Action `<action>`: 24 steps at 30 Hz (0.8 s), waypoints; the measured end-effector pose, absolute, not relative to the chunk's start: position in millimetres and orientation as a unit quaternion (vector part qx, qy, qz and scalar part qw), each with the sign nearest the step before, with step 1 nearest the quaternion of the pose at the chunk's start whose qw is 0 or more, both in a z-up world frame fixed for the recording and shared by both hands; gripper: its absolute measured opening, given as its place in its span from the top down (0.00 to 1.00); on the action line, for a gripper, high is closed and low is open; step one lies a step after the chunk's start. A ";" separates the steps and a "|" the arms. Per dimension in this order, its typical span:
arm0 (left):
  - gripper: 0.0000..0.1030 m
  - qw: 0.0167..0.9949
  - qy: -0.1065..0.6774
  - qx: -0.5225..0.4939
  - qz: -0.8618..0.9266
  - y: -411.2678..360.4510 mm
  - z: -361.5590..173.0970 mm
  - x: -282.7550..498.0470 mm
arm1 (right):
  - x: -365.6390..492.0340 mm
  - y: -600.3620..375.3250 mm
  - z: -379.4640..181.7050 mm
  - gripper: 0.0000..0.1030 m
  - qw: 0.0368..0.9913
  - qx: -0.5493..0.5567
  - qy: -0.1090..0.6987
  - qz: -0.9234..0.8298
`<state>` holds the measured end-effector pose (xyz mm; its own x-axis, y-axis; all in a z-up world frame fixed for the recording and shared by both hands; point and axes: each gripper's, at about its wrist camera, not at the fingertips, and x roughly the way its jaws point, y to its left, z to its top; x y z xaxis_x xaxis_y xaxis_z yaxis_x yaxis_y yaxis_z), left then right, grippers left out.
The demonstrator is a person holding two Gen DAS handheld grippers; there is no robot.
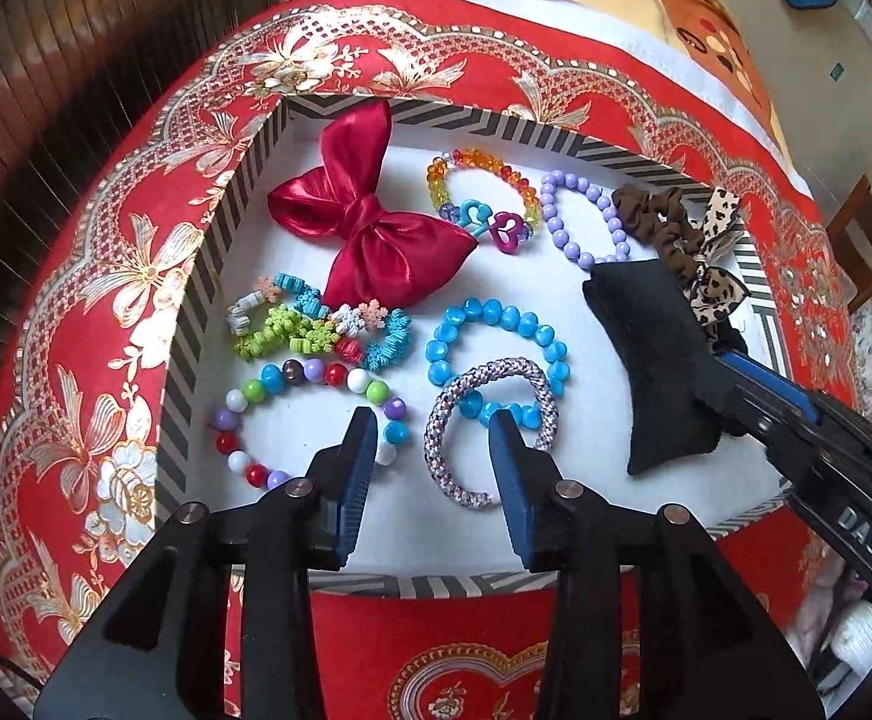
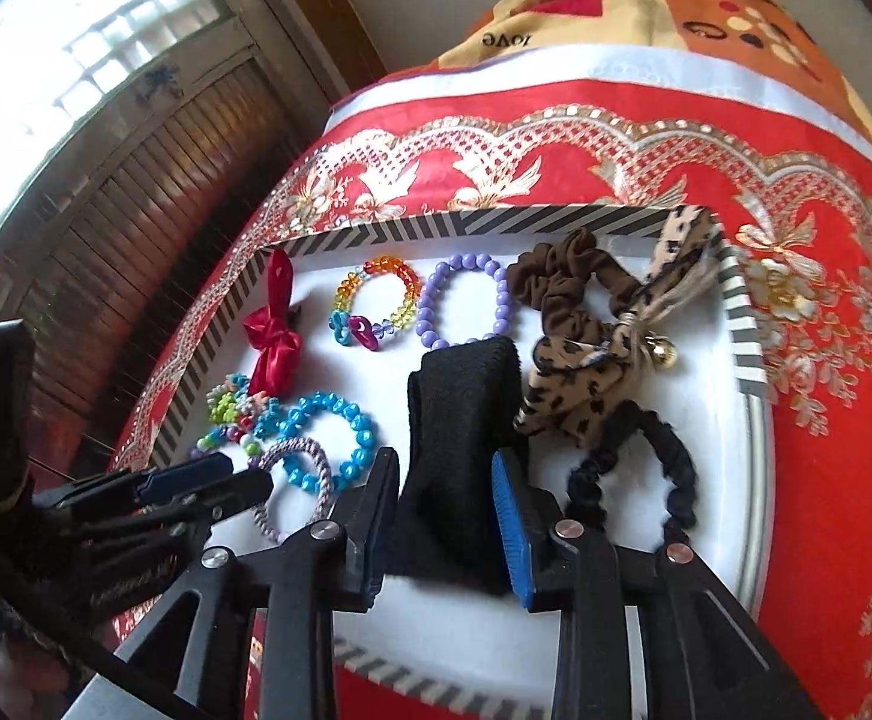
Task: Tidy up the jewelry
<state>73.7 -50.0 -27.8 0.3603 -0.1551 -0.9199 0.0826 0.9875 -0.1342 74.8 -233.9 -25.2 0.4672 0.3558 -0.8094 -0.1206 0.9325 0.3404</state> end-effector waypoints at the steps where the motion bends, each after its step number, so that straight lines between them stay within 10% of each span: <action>1: 0.63 0.825 0.559 -0.030 -0.071 -49.8 -26.1 71.9 | 70.2 -234.9 -21.5 0.70 0.851 0.117 0.494 0.139; 24: 0.63 0.857 0.509 0.017 -0.081 -46.3 16.6 19.8 | -2.6 -222.2 24.0 0.58 0.892 0.090 0.439 0.054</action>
<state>19.8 -46.3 16.6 0.4692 -0.1205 -0.8749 0.1560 0.9864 -0.0522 -2.6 -222.2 24.0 0.6086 0.1752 -0.7739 -0.0168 0.9780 0.2081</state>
